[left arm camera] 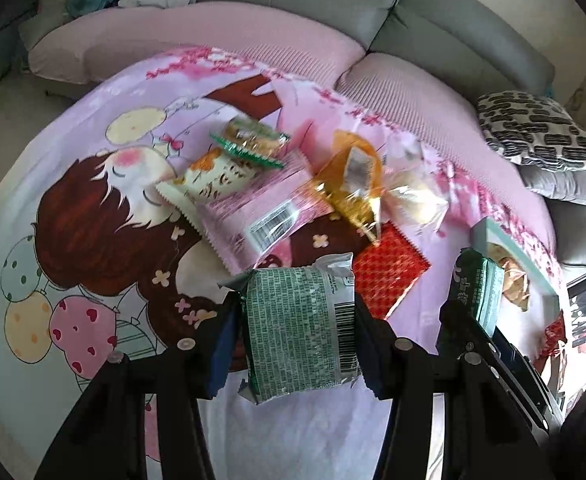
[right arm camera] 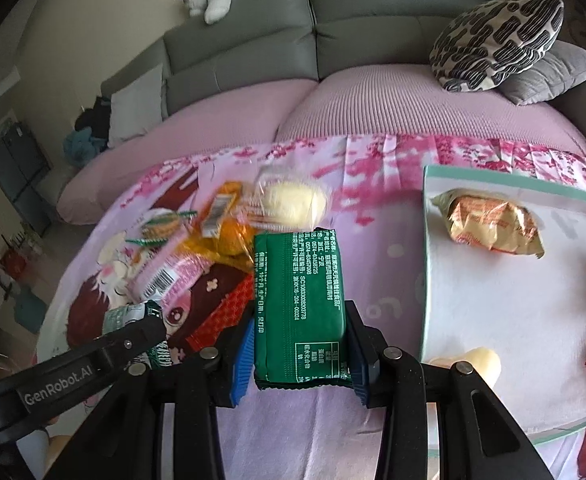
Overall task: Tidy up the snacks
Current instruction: 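Carry both green packs over the tray and open both grippers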
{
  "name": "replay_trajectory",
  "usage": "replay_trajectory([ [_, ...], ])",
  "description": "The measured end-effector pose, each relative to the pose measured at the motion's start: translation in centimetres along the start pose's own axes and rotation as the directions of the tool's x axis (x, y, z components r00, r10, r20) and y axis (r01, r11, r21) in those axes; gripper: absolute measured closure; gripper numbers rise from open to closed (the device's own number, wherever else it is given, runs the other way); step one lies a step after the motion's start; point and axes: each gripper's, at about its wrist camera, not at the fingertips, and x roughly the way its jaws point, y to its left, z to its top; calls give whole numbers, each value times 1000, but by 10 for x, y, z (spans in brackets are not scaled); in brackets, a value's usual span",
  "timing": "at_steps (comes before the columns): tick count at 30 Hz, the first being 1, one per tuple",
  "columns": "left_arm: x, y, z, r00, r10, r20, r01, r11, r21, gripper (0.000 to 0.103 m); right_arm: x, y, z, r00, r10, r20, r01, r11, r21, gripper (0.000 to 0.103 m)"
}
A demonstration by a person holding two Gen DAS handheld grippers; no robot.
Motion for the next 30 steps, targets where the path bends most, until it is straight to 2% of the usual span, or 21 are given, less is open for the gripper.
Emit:
replay_trajectory([
  [9, -6, -27, -2, 999, -43, 33, 41, 997, 68, 49, -16, -21, 7, 999, -19, 45, 17, 999, 44, 61],
  [18, -10, -71, 2, 997, -63, 41, 55, 985, 164, 49, -44, -88, 18, 987, -114, 115, 90, 976, 197, 61],
  [24, -7, -111, 7, 996, -84, 42, 71, 967, 245, 49, -55, -135, 18, 968, -223, 115, 184, 942, 281, 61],
  [30, -2, -165, 3, 988, -147, 51, 119, 925, 361, 49, -63, -176, 11, 955, -282, 95, 231, 903, 363, 61],
])
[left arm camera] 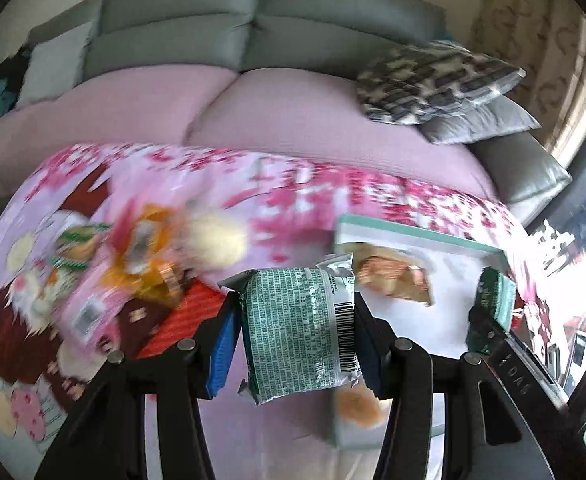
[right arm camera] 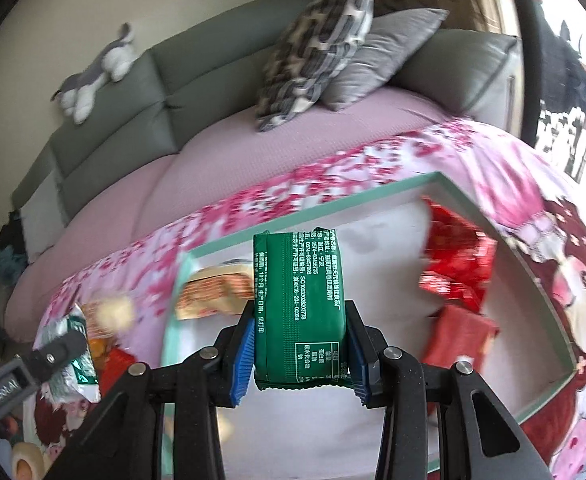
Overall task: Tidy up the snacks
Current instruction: 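Carry both green packs over the tray and open both grippers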
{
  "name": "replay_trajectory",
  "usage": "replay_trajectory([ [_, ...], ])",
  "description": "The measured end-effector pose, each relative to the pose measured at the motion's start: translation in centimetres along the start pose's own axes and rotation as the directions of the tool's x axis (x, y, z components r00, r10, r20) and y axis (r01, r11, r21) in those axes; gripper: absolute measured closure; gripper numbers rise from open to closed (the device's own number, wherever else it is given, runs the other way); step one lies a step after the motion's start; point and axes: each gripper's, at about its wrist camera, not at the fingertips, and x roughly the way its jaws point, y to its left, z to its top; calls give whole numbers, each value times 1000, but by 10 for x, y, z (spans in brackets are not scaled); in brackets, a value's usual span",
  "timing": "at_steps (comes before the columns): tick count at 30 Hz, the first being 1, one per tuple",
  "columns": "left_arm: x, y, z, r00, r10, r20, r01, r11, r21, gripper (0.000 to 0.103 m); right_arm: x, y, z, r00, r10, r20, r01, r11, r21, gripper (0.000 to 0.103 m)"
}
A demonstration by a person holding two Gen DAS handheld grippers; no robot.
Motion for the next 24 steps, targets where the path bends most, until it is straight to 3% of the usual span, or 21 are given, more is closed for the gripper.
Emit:
replay_trajectory([
  [6, 31, -47, -6, 998, -64, -29, 67, 992, 110, 49, -1, -29, 4, 997, -75, 4, 75, 997, 29, 61],
  [10, 55, -63, -14, 994, -66, -85, 78, 986, 148, 49, 2, -38, 4, 996, -84, -5, 84, 995, 45, 61],
  [24, 72, -82, -20, 991, -71, -111, 90, 979, 184, 49, 10, -34, 2, 997, -65, -31, 67, 997, 41, 61],
])
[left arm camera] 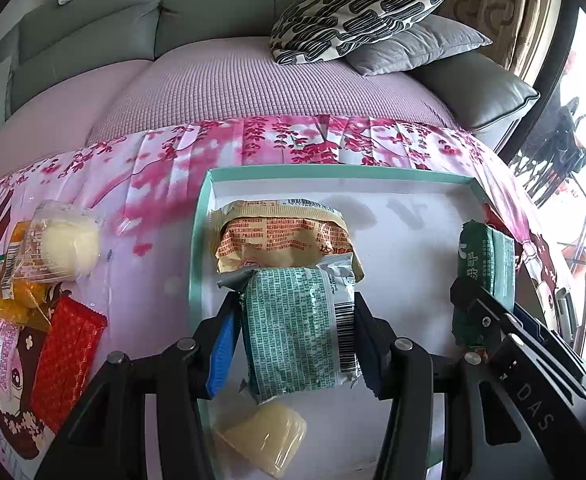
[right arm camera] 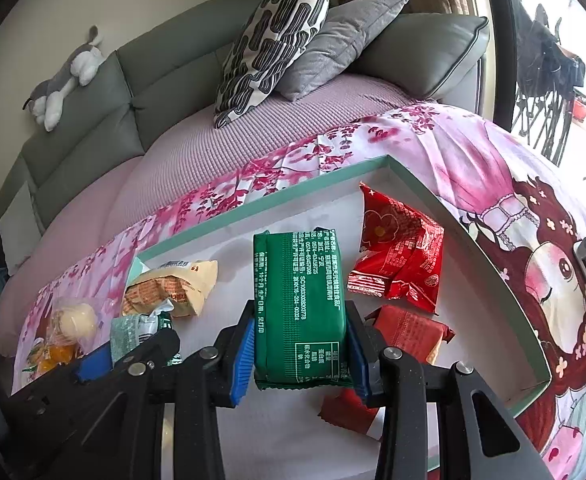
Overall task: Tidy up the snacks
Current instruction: 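Carry both green packs over the tray and open both grippers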
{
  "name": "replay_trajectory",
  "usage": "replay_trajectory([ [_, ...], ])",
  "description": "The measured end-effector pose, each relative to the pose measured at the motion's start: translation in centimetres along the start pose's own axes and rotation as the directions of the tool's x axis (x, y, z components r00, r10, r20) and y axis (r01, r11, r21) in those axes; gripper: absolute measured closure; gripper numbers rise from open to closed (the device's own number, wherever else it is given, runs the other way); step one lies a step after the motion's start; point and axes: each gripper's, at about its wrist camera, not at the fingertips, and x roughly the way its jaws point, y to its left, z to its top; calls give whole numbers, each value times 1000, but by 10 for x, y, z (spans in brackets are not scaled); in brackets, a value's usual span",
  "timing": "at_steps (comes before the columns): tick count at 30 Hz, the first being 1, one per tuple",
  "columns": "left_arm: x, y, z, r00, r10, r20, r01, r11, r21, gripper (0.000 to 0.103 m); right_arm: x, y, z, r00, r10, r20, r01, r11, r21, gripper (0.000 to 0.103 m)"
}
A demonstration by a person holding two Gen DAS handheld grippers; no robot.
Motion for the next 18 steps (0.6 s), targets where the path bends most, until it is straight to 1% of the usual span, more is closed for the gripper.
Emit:
replay_trajectory([
  [6, 3, 3, 1, 1000, 0, -8, 0, 1000, -17, 47, 4, 2, -1, 1000, 10, -14, -10, 1000, -5, 61],
  [14, -7, 7, 2, 1000, 1, 2, -1, 999, -45, 46, 5, 2, -2, 1000, 17, -26, -17, 1000, 3, 61],
  [18, -12, 12, 2, 999, 31, -9, -32, 998, -63, 45, 7, 4, -2, 999, 23, -34, -23, 1000, -5, 59],
])
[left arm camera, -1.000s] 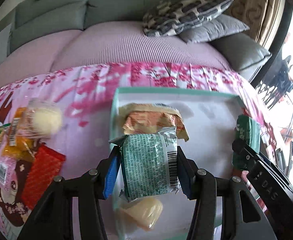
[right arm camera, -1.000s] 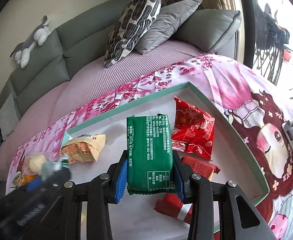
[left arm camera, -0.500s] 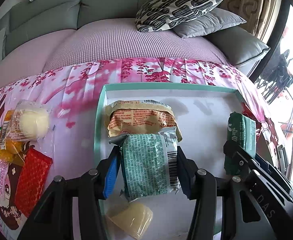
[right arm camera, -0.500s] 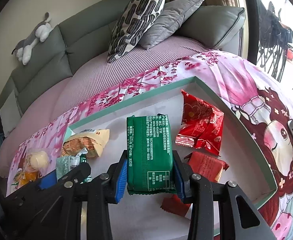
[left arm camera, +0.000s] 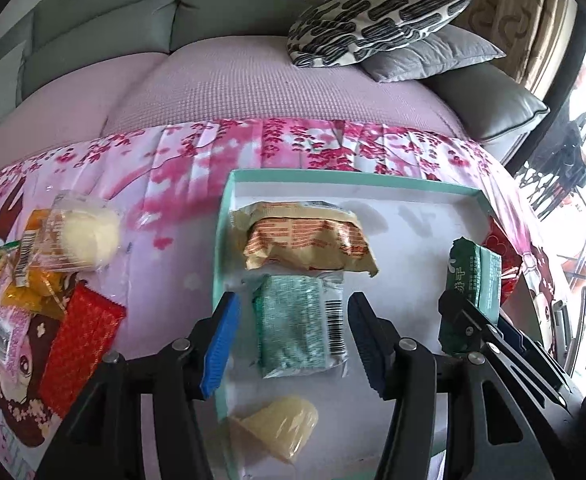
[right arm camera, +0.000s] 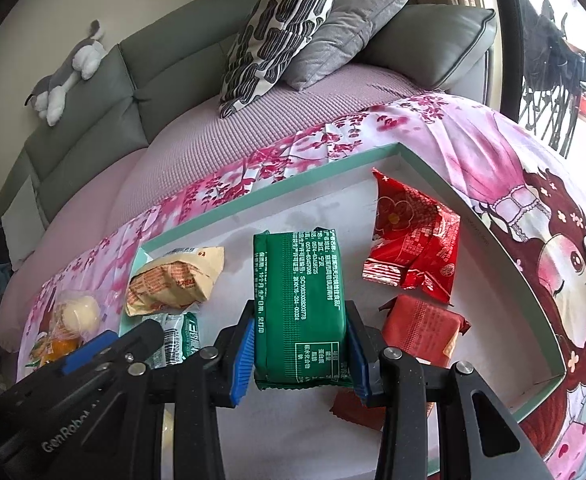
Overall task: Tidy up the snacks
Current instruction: 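Carry both green packs over the tray and open both grippers, then move both grippers back to the snack pile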
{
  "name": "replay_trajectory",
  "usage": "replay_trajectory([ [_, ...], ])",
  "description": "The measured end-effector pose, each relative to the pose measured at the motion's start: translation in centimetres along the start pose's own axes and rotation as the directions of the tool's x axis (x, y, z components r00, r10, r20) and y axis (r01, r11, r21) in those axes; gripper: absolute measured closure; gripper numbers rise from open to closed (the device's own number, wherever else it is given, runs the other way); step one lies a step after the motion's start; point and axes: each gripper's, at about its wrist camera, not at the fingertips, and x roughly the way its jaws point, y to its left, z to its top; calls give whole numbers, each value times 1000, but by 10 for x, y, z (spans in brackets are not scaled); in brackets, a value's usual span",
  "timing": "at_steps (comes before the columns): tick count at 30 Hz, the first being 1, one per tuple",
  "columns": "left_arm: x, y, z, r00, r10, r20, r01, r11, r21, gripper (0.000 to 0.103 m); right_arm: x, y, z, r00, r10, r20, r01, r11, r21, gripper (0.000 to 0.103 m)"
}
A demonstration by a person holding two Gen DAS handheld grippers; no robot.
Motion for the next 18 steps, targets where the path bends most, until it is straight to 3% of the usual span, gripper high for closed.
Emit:
replay_trajectory([
  [10, -14, 28, 2, 991, 136, -5, -136, 985, -104, 45, -2, 7, -1, 1000, 10, 4, -10, 1000, -21, 57],
  [11, -14, 30, 2, 989, 146, -3, -145, 983, -114, 40, -2, 8, -1, 1000, 10, 4, -10, 1000, -24, 53],
  [12, -15, 35, 2, 986, 164, -2, -163, 977, -135, 24, -3, 9, -1, 1000, 11, 5, -11, 1000, -28, 47],
  [13, -16, 39, 2, 983, 181, 2, -179, 972, -155, 17, -3, 10, 0, 1000, 14, 10, -13, 999, -32, 45],
  [18, -17, 55, 0, 968, 249, 15, -240, 947, -213, 11, -5, 21, -1, 999, 32, 33, -29, 996, -79, 16],
])
